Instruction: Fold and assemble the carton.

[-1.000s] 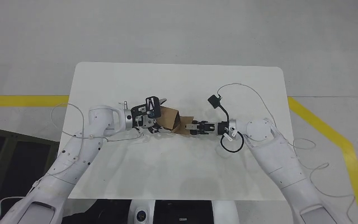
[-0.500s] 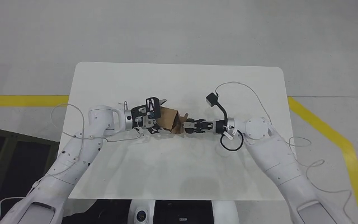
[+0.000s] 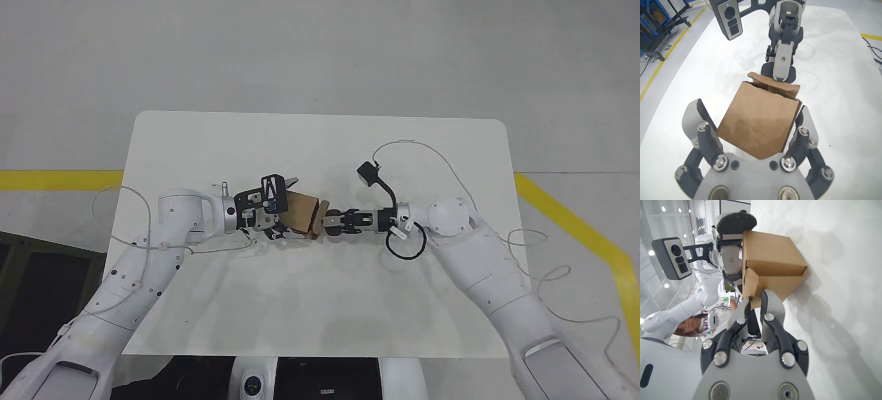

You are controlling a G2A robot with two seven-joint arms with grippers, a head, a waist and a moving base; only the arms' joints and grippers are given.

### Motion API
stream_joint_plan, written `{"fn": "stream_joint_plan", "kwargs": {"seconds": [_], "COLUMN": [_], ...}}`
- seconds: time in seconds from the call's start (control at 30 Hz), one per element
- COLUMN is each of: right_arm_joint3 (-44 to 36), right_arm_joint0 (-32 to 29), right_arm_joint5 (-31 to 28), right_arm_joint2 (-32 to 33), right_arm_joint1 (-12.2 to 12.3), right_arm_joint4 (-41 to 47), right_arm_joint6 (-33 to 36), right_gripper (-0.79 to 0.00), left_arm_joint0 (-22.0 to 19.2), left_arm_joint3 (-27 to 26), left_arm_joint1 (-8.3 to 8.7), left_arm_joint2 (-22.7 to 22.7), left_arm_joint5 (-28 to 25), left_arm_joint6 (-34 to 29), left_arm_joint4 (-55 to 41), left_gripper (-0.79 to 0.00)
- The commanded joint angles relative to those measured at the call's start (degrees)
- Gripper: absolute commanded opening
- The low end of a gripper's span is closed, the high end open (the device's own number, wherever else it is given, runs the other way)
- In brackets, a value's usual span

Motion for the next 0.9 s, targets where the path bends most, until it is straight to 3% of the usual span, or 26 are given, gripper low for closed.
{"fn": "stream_joint_plan", "kwargs": {"seconds": [0.0,0.5,0.87], "right_arm_joint3": [0.1,-0.31,-0.21], "right_arm_joint0": [0.39,1.78,3.26], "right_arm_joint5": [0.15,1.86,3.24], "right_arm_joint2": [-0.18,-0.58,-1.15], "right_arm_joint1": [-0.09,-0.39,-0.72], "right_arm_joint4": [-0.5,-3.13,-4.85], "right_arm_joint6": [-0.09,-0.43,-0.04], "right_gripper": [-0.662,-0.588,-0.594], "left_arm_joint0": [0.01,0.1,0.18], "left_arm_joint3": [-0.04,0.0,-0.05], "left_arm_joint1": [-0.01,-0.08,-0.11], "left_arm_joint2": [0.0,-0.12,-0.19], "left_arm_joint5": [-0.01,0.07,0.16], "left_arm_joint6": [0.06,0.11,0.14], "left_arm_joint4": [-0.01,0.04,0.27], "left_gripper": [0.0,0.0,0.0]}}
